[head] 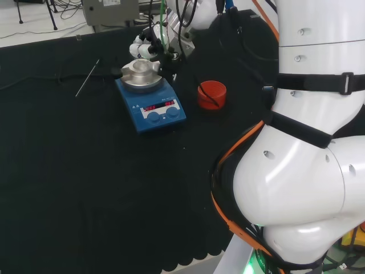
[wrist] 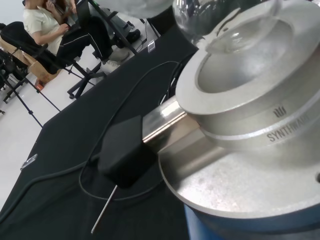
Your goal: Place the round-bottom flask on the heater.
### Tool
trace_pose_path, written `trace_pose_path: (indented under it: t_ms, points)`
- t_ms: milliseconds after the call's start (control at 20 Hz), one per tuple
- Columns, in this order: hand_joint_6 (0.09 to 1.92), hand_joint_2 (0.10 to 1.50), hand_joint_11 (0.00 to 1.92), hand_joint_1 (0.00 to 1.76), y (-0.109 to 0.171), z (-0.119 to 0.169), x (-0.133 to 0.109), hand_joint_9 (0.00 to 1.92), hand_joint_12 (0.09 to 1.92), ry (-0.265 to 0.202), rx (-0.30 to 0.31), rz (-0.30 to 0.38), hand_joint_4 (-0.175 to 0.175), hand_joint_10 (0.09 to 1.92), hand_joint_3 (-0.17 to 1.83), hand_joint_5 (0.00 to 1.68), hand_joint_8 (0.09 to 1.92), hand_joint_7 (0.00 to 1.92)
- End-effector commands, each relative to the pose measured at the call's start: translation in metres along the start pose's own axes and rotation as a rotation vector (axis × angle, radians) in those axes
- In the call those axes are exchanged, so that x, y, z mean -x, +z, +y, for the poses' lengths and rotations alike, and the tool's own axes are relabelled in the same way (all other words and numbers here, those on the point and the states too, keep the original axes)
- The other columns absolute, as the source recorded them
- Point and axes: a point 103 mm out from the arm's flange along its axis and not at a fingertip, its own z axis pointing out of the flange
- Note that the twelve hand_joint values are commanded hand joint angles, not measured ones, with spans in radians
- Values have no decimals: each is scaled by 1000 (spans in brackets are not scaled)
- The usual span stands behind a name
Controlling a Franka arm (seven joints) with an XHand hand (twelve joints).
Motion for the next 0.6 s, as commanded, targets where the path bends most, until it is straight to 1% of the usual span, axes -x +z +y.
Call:
trace_pose_path:
  t_ms: [50, 500, 600]
  points:
    - [687, 1014, 549, 1092, 7, -1, -1, 873, 1191, -3, -9, -19, 168, 439, 7, 1195, 518, 695]
    - [683, 1013, 547, 1091, 13, -3, -1, 873, 1192, 7, -15, -34, 172, 437, 7, 1197, 518, 696]
    - [682, 1013, 547, 1091, 12, -3, 1, 873, 1193, 9, -15, -29, 173, 436, 7, 1198, 517, 696]
